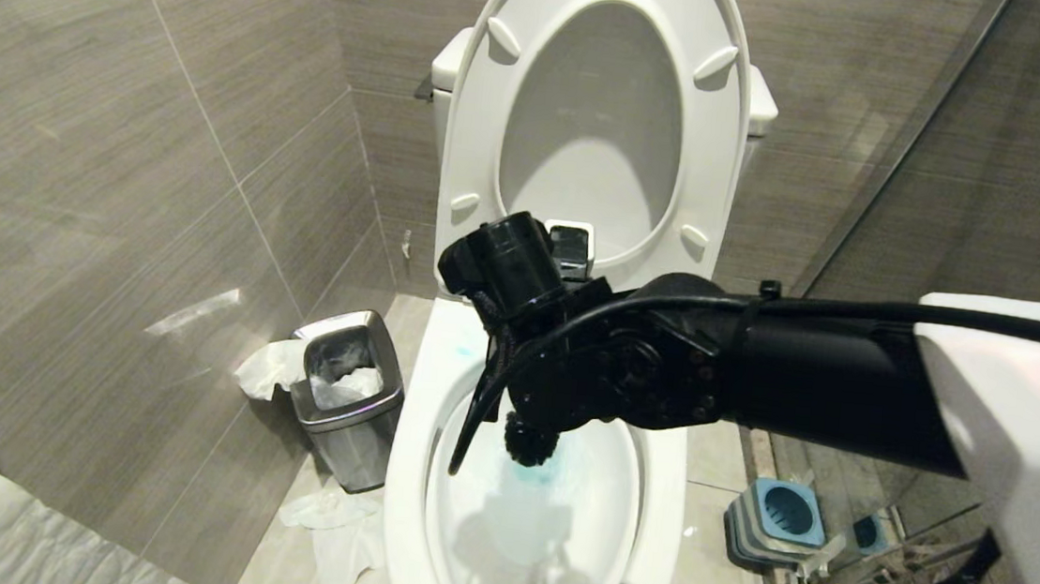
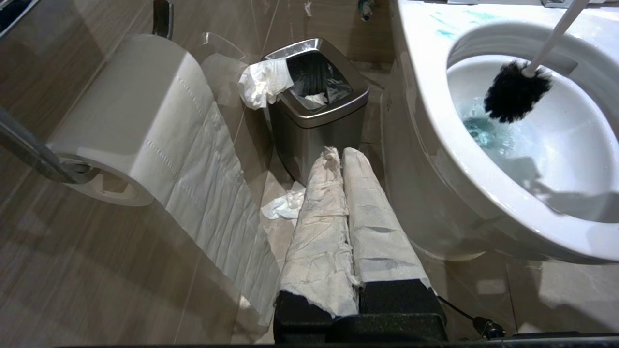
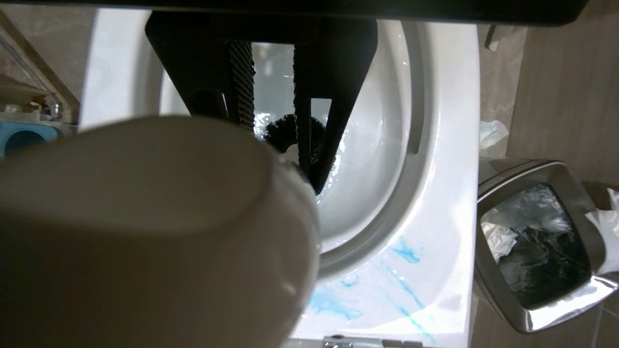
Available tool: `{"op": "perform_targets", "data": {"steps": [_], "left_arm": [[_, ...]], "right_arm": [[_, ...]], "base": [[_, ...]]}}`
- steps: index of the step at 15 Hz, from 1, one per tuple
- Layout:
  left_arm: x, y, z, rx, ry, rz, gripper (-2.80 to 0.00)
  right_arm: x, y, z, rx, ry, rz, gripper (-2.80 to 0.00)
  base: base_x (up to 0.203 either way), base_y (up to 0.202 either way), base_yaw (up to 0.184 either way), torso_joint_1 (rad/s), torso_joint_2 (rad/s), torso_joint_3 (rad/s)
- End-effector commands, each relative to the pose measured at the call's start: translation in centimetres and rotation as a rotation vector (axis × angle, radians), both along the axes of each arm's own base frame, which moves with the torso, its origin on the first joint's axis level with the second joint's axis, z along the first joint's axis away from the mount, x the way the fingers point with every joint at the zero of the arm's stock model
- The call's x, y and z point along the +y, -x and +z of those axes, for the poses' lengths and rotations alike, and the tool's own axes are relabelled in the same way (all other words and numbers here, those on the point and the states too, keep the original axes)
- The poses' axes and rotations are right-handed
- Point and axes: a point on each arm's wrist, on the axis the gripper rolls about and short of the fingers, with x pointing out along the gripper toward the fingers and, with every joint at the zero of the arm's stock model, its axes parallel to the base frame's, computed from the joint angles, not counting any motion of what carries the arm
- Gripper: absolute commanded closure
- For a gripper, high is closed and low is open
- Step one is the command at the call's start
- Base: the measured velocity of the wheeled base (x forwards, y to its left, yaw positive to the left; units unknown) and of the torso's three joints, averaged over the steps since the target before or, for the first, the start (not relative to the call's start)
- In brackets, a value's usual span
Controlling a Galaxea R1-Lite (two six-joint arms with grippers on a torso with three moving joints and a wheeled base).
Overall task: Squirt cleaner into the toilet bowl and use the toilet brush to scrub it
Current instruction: Scrub the toilet bowl
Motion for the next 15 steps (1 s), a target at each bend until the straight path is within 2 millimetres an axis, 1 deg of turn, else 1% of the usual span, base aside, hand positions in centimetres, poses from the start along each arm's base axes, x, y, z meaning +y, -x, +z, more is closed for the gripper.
{"op": "perform_targets", "data": {"steps": [1, 3, 4, 5, 7, 9, 12, 15], "left_arm": [[0.0, 0.0, 0.0, 0.003, 0.000, 0.000, 0.00], [0.0, 0.0, 0.0, 0.003, 0.000, 0.000, 0.00], [0.0, 0.0, 0.0, 0.003, 0.000, 0.000, 0.00], [0.0, 0.0, 0.0, 0.003, 0.000, 0.000, 0.00], [0.0, 0.0, 0.0, 0.003, 0.000, 0.000, 0.00], [0.0, 0.0, 0.0, 0.003, 0.000, 0.000, 0.00], [0.0, 0.0, 0.0, 0.003, 0.000, 0.000, 0.00], [0.0, 0.0, 0.0, 0.003, 0.000, 0.000, 0.00]], "right_arm": [[1.1, -2.1, -4.9, 0.042, 0.057, -0.023, 0.00], [1.5, -2.8, -6.9, 0.053, 0.069, -0.029, 0.00], [1.6, -2.9, -7.4, 0.058, 0.074, -0.029, 0.00], [1.6, -2.8, -7.0, 0.052, 0.067, -0.029, 0.00], [1.3, -2.4, -5.3, 0.031, 0.047, -0.026, 0.00], [0.5, -1.5, -2.5, -0.001, 0.019, -0.021, 0.00], [-0.9, 0.7, 1.8, -0.027, -0.005, 0.000, 0.00], [-2.4, 2.3, 4.4, -0.026, 0.005, -0.002, 0.00]], "base": [[0.000, 0.000, 0.000, 0.000, 0.00, 0.000], [0.000, 0.000, 0.000, 0.000, 0.00, 0.000], [0.000, 0.000, 0.000, 0.000, 0.00, 0.000], [0.000, 0.000, 0.000, 0.000, 0.00, 0.000], [0.000, 0.000, 0.000, 0.000, 0.00, 0.000], [0.000, 0.000, 0.000, 0.000, 0.00, 0.000], [0.000, 0.000, 0.000, 0.000, 0.00, 0.000], [0.000, 0.000, 0.000, 0.000, 0.00, 0.000]]}}
